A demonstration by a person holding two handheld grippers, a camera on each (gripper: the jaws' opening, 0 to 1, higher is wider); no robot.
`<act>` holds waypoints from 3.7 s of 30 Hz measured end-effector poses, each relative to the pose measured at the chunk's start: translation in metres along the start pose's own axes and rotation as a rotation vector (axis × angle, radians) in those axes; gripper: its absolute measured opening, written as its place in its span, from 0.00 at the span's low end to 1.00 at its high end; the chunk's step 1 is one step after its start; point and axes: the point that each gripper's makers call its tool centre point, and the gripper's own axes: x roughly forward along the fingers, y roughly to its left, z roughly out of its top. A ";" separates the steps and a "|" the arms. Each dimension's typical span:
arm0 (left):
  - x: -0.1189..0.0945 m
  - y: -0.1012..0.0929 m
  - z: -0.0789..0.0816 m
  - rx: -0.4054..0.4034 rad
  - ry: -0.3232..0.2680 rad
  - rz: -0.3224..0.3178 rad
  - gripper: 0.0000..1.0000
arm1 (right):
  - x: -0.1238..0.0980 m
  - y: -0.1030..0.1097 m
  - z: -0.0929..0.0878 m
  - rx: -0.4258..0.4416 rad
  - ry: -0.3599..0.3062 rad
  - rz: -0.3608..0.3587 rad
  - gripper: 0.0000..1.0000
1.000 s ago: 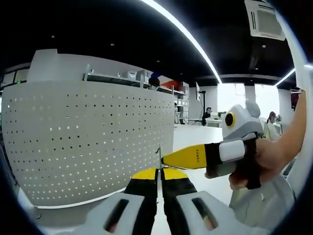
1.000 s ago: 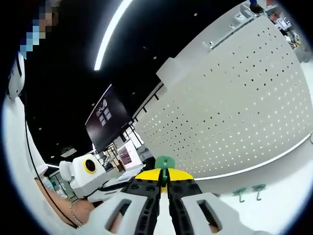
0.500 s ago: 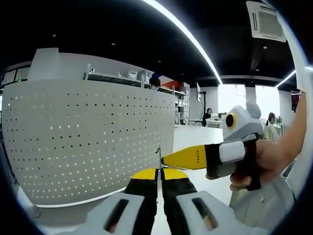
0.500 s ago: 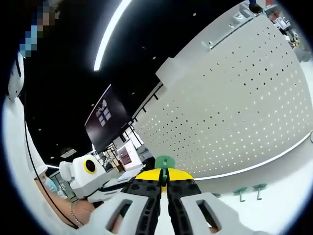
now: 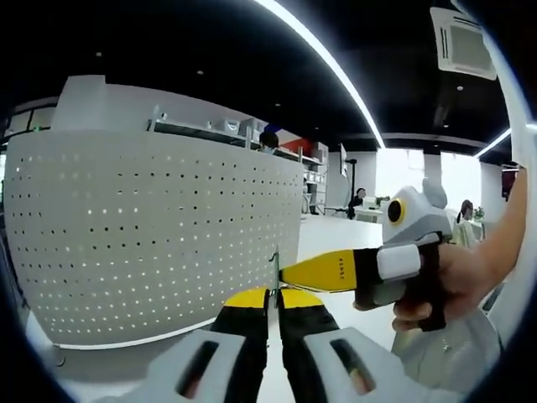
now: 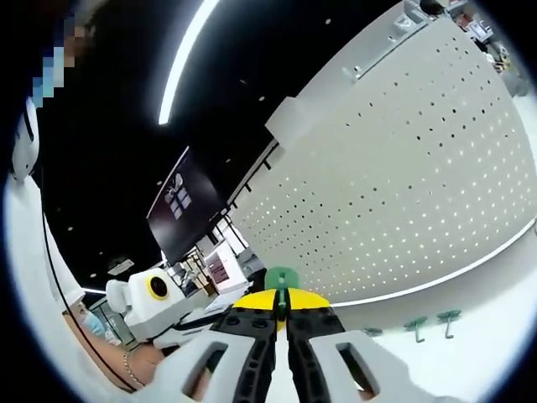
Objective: Insert the hook assembly into the mounting plate slot until the hook locks in place.
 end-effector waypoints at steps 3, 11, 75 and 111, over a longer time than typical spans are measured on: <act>0.001 0.000 -0.001 0.007 0.008 -0.001 0.09 | 0.000 -0.001 -0.001 0.000 0.002 -0.001 0.00; 0.004 0.001 -0.014 -0.008 0.059 -0.007 0.46 | -0.002 -0.002 -0.001 -0.004 0.004 -0.005 0.00; -0.015 0.030 -0.033 -0.024 0.091 0.068 0.78 | 0.019 -0.043 0.068 -0.519 0.010 -0.307 0.00; -0.053 0.044 -0.063 -0.029 0.118 0.127 0.78 | 0.072 -0.060 0.142 -0.573 -0.099 -0.348 0.01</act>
